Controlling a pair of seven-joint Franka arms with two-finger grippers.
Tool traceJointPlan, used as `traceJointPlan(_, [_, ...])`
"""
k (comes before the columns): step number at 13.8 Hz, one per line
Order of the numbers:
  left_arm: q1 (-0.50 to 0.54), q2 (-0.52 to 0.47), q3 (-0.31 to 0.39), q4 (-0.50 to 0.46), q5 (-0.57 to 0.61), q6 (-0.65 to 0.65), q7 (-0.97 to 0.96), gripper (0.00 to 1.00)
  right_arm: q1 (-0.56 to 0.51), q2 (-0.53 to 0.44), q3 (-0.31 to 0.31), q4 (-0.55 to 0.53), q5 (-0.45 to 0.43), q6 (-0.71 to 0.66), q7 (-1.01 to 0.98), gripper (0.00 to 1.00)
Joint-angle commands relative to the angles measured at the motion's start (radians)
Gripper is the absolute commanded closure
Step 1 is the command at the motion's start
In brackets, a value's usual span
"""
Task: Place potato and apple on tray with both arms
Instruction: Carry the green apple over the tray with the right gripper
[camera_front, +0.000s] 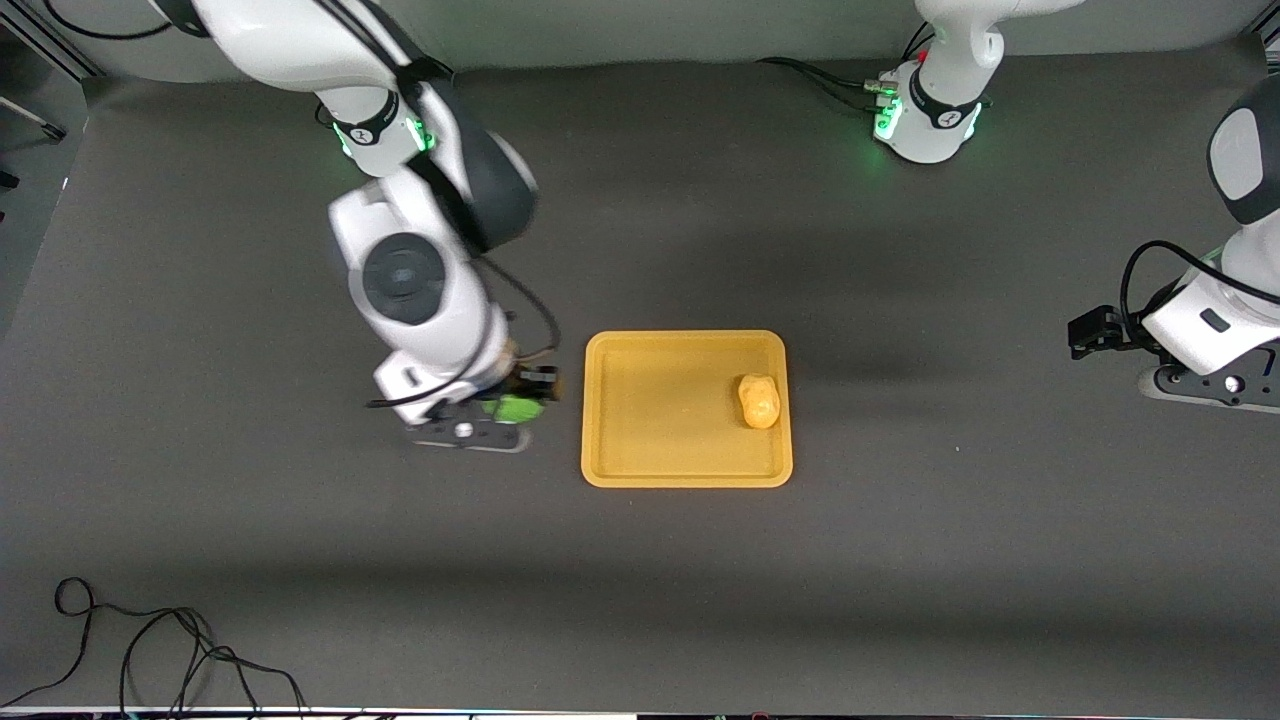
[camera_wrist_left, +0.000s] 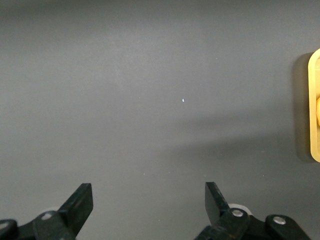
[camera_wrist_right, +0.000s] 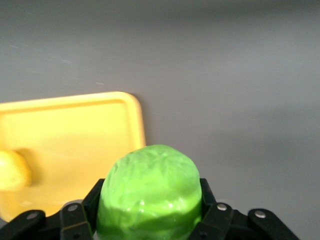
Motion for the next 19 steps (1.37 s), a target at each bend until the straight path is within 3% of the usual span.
traceJointPlan(1, [0.01,-0.026,-0.005,-0.022,-0.013,0.006,0.022,0.0,0.076,0.118,-0.012,0.151,0.001,0.057,0.108,1.0])
traceJointPlan(5, [0.011,-0.026,-0.005,-0.021,-0.014,0.008,0.023,0.0,0.169,0.197,-0.011,0.155,-0.001,0.24,0.243,0.99])
traceJointPlan(9, [0.011,-0.026,-0.005,-0.021,-0.014,0.005,0.025,0.0,0.226,0.303,-0.011,0.159,-0.007,0.256,0.256,0.97])
traceJointPlan(19, [0.011,-0.028,-0.003,-0.021,-0.014,-0.001,0.023,0.0,0.225,0.419,-0.011,0.158,-0.004,0.282,0.248,0.93])
